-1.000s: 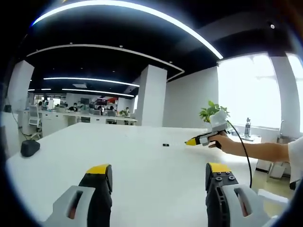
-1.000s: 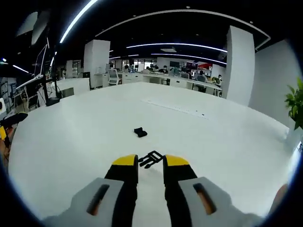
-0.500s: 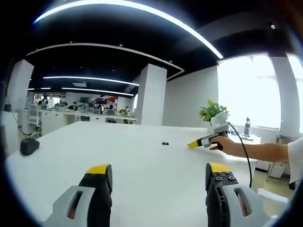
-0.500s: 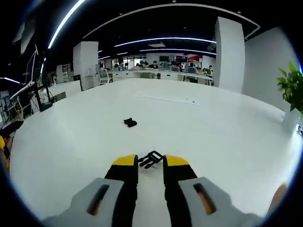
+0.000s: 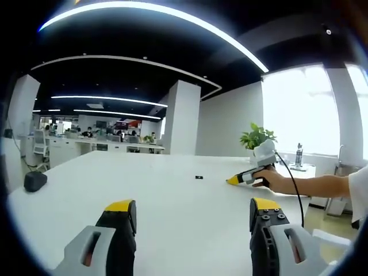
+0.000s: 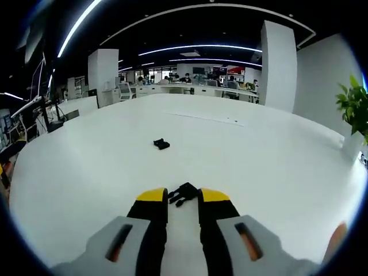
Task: Snap the two parts of the plastic buckle together until the buckle closes and remains connected.
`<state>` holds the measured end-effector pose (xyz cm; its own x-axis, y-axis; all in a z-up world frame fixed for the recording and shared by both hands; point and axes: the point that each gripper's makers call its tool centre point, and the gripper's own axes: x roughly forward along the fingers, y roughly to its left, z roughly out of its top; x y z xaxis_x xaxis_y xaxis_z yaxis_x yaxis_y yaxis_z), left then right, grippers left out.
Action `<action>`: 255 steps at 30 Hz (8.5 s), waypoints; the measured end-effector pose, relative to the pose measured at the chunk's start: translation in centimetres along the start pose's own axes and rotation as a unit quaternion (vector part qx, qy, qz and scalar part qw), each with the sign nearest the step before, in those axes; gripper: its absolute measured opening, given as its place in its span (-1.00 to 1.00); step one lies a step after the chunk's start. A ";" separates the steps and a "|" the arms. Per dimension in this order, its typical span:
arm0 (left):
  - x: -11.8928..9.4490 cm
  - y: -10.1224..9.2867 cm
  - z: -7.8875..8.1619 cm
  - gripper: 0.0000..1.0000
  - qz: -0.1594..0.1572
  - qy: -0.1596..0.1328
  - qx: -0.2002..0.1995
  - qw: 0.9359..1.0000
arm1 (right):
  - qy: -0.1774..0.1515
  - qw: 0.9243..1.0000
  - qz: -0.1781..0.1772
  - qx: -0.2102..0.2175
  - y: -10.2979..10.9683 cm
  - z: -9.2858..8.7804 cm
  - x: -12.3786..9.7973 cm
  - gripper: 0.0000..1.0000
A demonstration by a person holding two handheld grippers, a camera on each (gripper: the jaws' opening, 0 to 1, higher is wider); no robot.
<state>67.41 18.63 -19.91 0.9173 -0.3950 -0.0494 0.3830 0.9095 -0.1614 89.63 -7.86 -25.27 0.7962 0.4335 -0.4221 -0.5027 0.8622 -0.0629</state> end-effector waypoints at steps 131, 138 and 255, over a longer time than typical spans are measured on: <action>-0.2 0.2 -0.4 0.65 -0.005 0.007 -0.004 1.000 | -0.029 0.976 0.199 -0.080 -2.2 -0.8 -2.3 -0.55; -0.3 0.4 -0.5 0.65 -0.004 0.005 -0.006 1.000 | -0.018 0.987 0.157 -0.037 -2.2 -0.8 -2.3 -0.56; -0.2 0.3 -0.5 0.65 -0.017 0.005 -0.014 1.000 | -0.048 0.970 0.234 -0.037 -1.2 -0.7 -3.6 -0.74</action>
<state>67.28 18.86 -20.44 0.9026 -0.4273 -0.0525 0.4111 0.8916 -0.1900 87.16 -10.63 -24.29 0.5012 0.7985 -0.3335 -0.8365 0.5457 0.0496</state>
